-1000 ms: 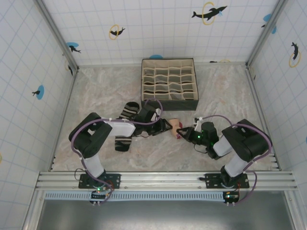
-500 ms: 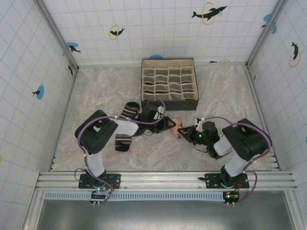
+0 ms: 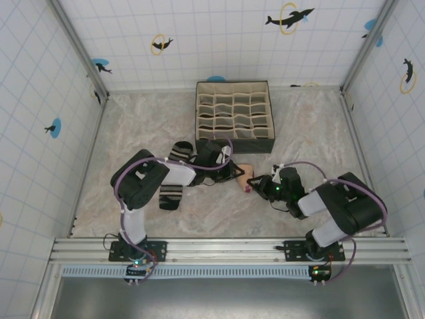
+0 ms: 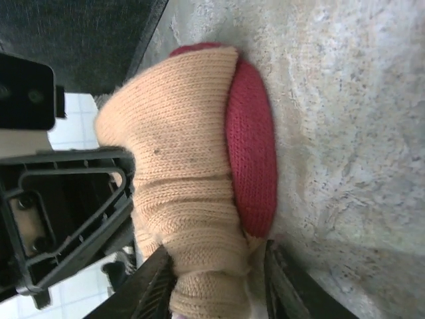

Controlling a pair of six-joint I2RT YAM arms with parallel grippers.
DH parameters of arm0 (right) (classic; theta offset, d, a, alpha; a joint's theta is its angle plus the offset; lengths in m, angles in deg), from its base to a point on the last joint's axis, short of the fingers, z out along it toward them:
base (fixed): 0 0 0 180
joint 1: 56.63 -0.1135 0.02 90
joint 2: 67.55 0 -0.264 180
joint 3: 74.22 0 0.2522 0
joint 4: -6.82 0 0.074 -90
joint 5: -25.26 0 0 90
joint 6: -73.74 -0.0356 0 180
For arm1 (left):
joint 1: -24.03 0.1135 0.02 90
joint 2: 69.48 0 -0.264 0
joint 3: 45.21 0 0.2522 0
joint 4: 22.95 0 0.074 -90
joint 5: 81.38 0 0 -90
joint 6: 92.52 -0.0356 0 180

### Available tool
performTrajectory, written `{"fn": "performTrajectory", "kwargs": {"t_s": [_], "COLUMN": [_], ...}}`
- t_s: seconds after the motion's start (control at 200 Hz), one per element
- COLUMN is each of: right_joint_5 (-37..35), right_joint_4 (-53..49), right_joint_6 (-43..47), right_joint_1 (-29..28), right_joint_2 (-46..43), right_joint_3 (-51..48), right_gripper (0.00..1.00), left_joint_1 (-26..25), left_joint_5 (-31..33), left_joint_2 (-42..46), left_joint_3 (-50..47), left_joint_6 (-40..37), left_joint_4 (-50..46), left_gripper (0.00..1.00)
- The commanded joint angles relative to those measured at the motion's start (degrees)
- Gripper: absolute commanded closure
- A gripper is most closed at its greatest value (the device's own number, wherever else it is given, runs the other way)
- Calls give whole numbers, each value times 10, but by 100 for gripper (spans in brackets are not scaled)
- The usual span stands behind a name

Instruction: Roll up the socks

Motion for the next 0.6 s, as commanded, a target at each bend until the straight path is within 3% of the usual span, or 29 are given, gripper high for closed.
{"fn": "performTrajectory", "kwargs": {"t_s": [0.0,0.21,0.335,0.596], "right_joint_5": [-40,-70,-73,18], "right_joint_4": [-214,-416,-464,-473], "right_joint_6": [75,196,245,313], "right_joint_1": [-3,2,14,43], "right_joint_2": [-49,-117,-120,-48], "right_joint_3": [29,134,164,209], "right_gripper": [57,36,23,21], "left_joint_1": [-5,-4,-3,-1], "left_joint_5": [3,-39,-49,-55], "left_joint_2": [-32,-58,-64,-74], "left_joint_3": [24,72,86,93], "left_joint_6": [-53,-140,-160,-150], "left_joint_4": [-98,-169,-189,-183], "left_gripper": [85,85,85,85]}}
